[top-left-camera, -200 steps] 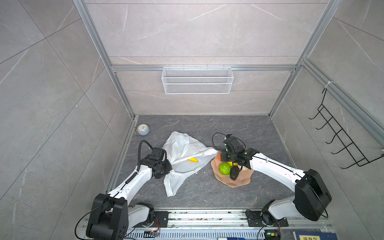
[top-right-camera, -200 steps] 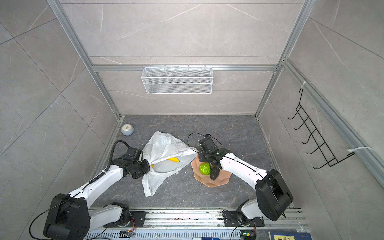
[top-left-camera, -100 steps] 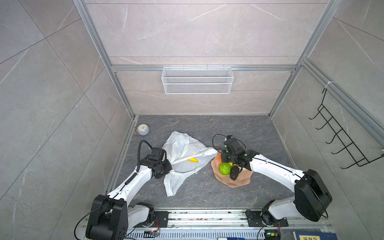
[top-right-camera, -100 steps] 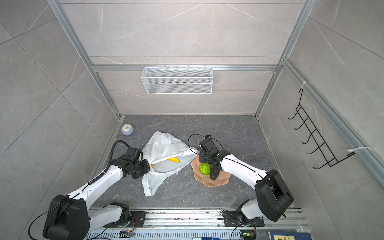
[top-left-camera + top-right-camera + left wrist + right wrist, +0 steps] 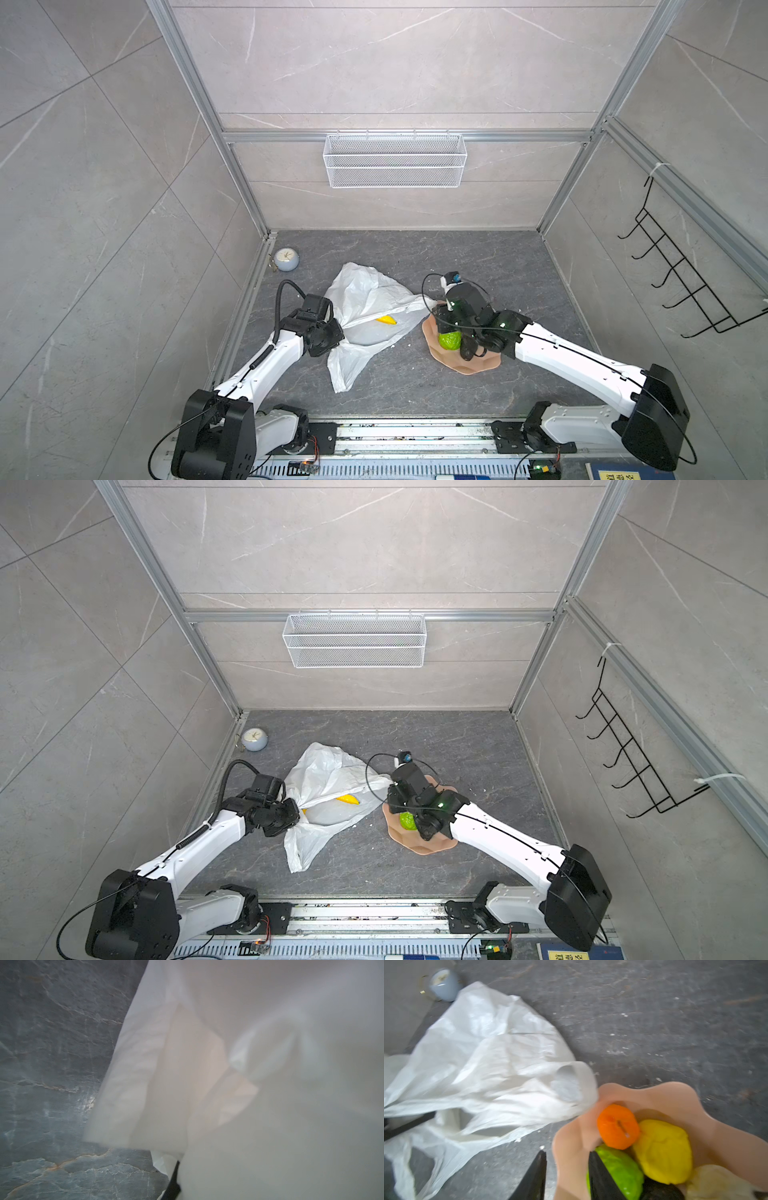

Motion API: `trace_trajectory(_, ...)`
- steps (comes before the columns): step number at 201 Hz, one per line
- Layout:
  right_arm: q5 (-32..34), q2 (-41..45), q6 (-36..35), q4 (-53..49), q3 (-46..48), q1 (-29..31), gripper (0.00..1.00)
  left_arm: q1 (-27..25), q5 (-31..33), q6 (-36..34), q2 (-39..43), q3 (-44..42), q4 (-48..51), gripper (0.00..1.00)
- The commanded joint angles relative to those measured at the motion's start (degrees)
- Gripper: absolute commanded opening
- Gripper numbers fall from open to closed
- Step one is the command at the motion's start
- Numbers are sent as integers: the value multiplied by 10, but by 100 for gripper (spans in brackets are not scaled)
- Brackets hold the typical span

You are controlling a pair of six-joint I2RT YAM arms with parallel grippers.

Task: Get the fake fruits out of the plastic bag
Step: 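Lower the orange into the bowl and open the right gripper, then reach the right gripper back into the white bag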

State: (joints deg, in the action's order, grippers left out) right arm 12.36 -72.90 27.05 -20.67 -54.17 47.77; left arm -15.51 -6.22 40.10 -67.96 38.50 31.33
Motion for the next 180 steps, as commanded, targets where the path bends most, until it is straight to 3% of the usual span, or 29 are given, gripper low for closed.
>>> trace_trajectory(1, 11, -14, -36, 9, -23, 62, 38, -2, -2, -3, 8, 29, 11, 8)
trace_trajectory(23, -20, -70, -57, 32, -46, 106, 39, -1, 2, -6, 11, 36, 18, 8)
trace_trajectory(34, -4, -110, -54, 22, -71, 120, 40, -1, 3, -7, 12, 36, 21, 8)
trace_trajectory(83, -18, -259, -68, 11, -163, 123, 46, -1, 2, -10, 18, 29, 25, 8)
trace_trajectory(180, -57, -421, -155, -17, -300, 48, 65, -2, -8, -13, 6, 18, 4, 8)
